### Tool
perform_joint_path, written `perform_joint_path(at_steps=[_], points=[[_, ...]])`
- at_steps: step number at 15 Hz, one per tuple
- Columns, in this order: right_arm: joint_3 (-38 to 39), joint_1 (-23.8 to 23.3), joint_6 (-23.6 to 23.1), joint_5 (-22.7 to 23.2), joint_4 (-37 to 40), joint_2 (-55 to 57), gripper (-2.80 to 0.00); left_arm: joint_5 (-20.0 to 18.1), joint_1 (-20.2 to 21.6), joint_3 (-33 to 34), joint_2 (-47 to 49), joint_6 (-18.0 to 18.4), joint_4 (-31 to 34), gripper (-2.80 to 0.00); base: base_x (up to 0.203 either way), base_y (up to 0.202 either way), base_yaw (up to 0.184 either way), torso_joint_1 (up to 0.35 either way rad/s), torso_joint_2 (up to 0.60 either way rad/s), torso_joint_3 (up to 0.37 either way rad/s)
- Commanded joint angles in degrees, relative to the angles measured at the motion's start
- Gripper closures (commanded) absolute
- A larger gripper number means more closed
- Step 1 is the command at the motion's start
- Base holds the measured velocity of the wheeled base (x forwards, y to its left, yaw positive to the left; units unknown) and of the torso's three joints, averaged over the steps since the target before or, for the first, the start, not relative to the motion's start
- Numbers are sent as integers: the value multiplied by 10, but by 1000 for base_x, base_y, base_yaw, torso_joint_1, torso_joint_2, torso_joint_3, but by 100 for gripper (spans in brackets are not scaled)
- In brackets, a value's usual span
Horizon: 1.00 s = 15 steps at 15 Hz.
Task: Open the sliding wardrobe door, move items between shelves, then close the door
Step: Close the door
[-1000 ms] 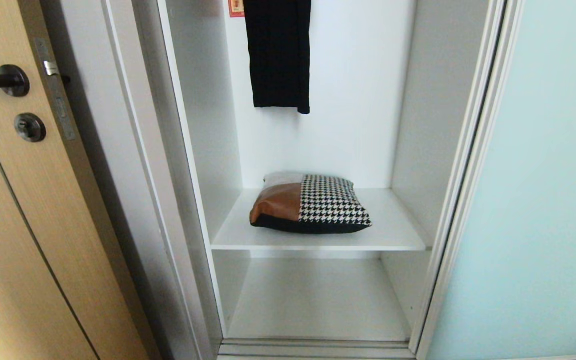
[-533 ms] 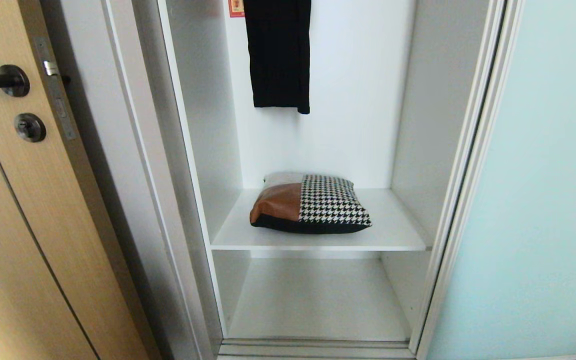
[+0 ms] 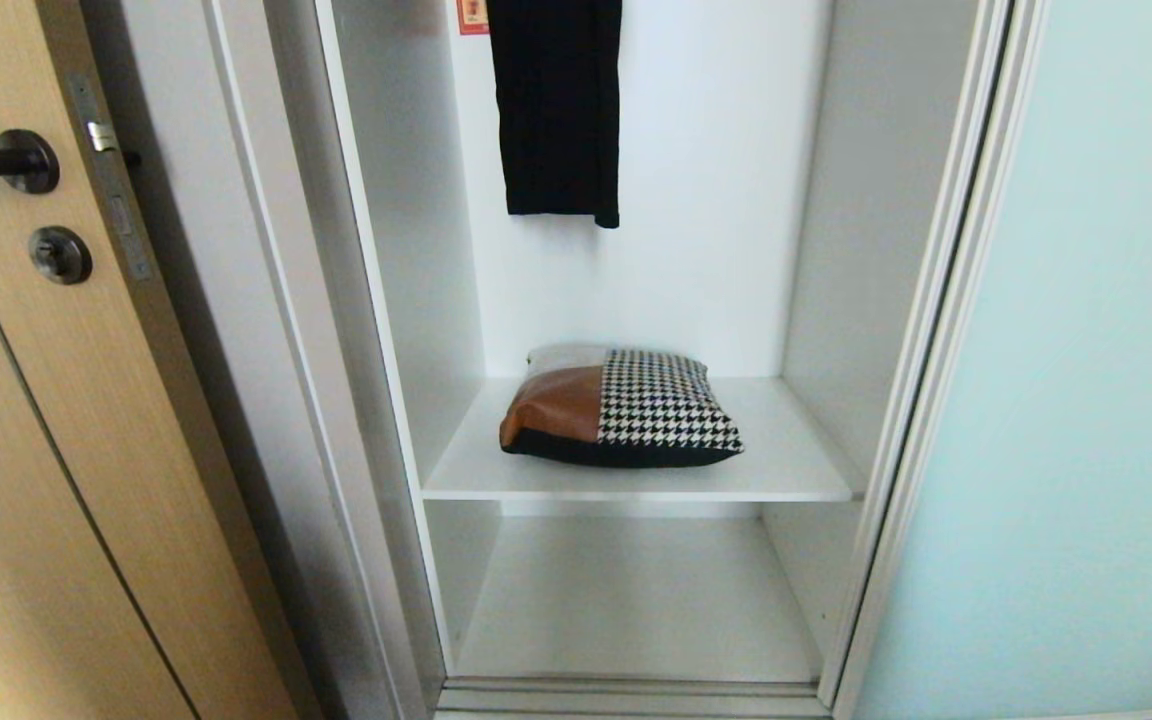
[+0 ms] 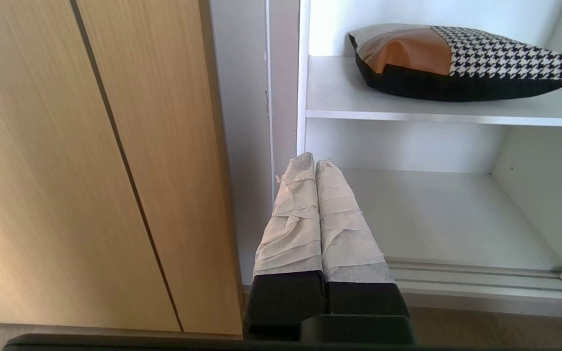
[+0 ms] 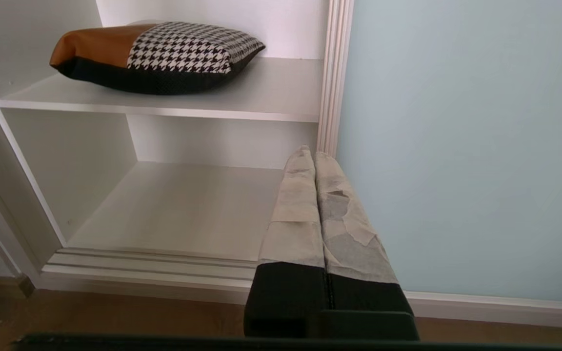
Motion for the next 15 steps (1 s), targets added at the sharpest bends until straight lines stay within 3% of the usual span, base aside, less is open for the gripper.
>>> perform_joint_path(at_steps=[1,4,9,12,15], points=[[-5,1,2,1,11,1,0,1,0,1,1,0,0,0,0,0,0,0,0,0],[-27,1,3,-5,43,1,0,1,0,1,1,0,0,0,0,0,0,0,0,0],[-241,2,31,-12,158,95,0,1,0,1,1,0,0,0,0,0,0,0,0,0],[-340,12,39,-14,174,201,0,1,0,1,1,0,0,0,0,0,0,0,0,0],[-423,62,61,-10,177,308,0,1,0,1,1,0,0,0,0,0,0,0,0,0]])
